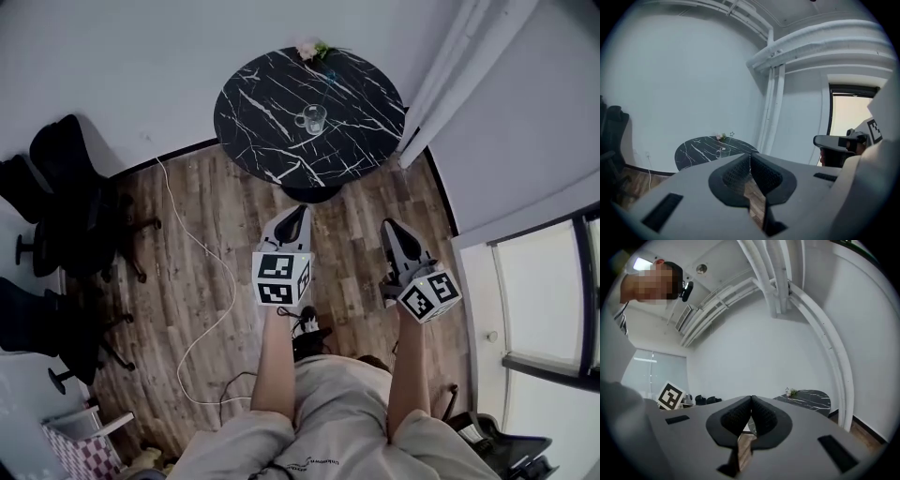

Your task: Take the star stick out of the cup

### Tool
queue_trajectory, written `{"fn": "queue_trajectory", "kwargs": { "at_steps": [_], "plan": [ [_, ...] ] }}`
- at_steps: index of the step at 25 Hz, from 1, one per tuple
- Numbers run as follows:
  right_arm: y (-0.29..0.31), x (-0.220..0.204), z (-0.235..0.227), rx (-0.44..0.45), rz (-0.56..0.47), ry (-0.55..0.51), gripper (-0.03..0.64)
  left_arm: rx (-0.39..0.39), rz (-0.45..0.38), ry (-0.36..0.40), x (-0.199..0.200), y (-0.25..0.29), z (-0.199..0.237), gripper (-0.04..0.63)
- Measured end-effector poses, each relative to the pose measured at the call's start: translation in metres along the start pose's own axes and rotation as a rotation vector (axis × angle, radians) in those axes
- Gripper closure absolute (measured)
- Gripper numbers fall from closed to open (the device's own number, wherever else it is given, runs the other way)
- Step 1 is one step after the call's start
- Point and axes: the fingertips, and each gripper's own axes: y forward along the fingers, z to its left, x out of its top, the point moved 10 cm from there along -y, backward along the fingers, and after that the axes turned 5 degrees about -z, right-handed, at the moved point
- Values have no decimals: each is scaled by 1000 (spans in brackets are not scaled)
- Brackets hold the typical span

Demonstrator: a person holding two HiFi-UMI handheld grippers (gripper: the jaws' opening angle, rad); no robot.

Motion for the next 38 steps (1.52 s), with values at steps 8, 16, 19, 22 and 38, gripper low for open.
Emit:
{"fn": "queue_trajectory", "kwargs": {
  "at_steps": [8, 16, 19, 22, 38],
  "plan": [
    [36, -20, -26, -126, 25, 57, 583, -21, 32, -25, -6, 36, 33, 571],
    [70, -17, -83, -126, 87, 97, 583, 97, 77, 8, -25, 83, 25, 571],
    [89, 3, -116, -94, 70, 106, 583, 111, 50, 19, -5, 109, 20, 569],
    [109, 29, -156, -80, 55, 93, 583, 143, 20, 48, 24, 139, 13, 570],
    [206, 104, -317, 179, 146, 178, 583, 277, 23, 108, 77, 281, -51, 571]
  ]
}}
